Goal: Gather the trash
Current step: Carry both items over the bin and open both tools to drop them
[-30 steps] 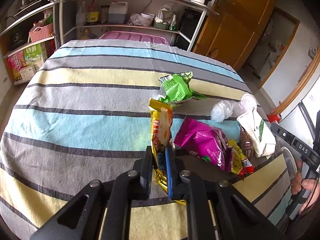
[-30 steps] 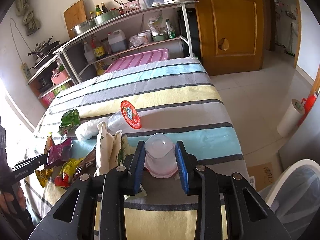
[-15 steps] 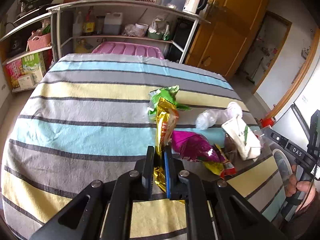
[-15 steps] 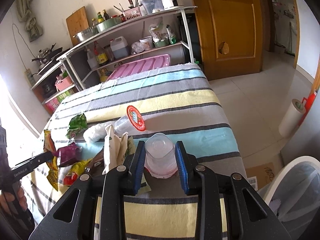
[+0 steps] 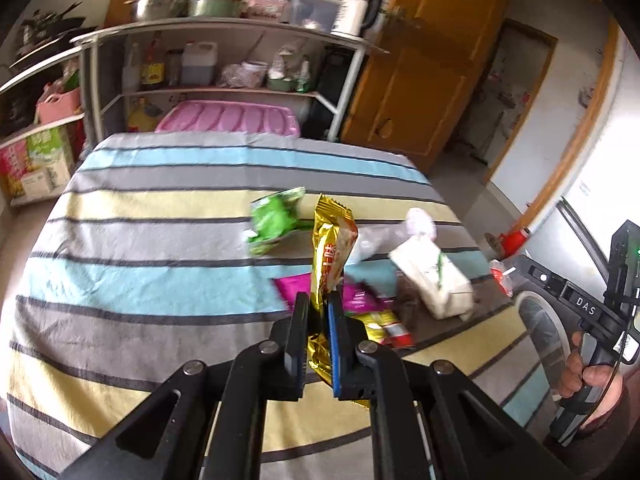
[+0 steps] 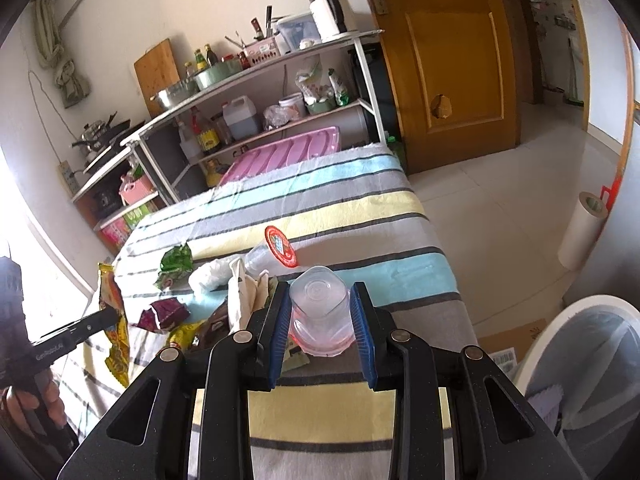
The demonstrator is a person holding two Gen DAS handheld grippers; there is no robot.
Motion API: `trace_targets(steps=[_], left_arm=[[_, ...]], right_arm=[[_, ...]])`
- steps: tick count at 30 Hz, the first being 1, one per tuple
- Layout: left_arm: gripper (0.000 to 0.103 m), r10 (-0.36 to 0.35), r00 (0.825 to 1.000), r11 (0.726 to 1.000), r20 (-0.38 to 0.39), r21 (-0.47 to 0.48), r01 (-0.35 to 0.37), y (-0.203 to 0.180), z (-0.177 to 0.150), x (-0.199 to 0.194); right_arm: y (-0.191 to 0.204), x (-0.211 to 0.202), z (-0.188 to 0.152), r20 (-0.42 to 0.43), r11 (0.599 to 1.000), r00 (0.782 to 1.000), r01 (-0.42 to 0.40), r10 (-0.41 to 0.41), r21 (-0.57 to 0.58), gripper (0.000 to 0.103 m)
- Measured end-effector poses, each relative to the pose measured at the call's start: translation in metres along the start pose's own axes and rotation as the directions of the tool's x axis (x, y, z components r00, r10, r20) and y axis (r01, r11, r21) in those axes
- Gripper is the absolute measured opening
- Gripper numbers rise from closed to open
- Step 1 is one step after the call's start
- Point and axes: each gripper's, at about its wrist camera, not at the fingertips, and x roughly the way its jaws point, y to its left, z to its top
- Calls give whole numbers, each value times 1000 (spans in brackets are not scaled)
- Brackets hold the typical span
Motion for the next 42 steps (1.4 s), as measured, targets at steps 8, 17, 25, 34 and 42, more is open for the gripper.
trace_targets(steps=[8, 17, 25, 34, 42], left_arm=[[9, -81, 997, 993, 8, 89, 80, -49, 5, -4], [9, -198, 979, 955, -47, 217, 203, -128, 7, 13], [9, -303, 945, 896, -126, 299, 328, -206, -1, 35], [9, -361, 897, 831, -257, 349, 434, -284, -22, 66], [9, -346, 876, 796, -335, 389, 463, -329, -44, 91]], right_arm=[[-13, -35, -3, 42, 1000, 999, 23, -23, 18, 31], [-50, -82, -14, 90, 993, 991, 95, -101, 74, 31], [-100, -126, -30, 104, 968, 971, 197, -214, 155, 31], [-154, -151, -55, 59, 924, 947, 293, -316, 247, 31], [-190, -150, -76, 5, 895, 934, 339, -356, 291, 31]])
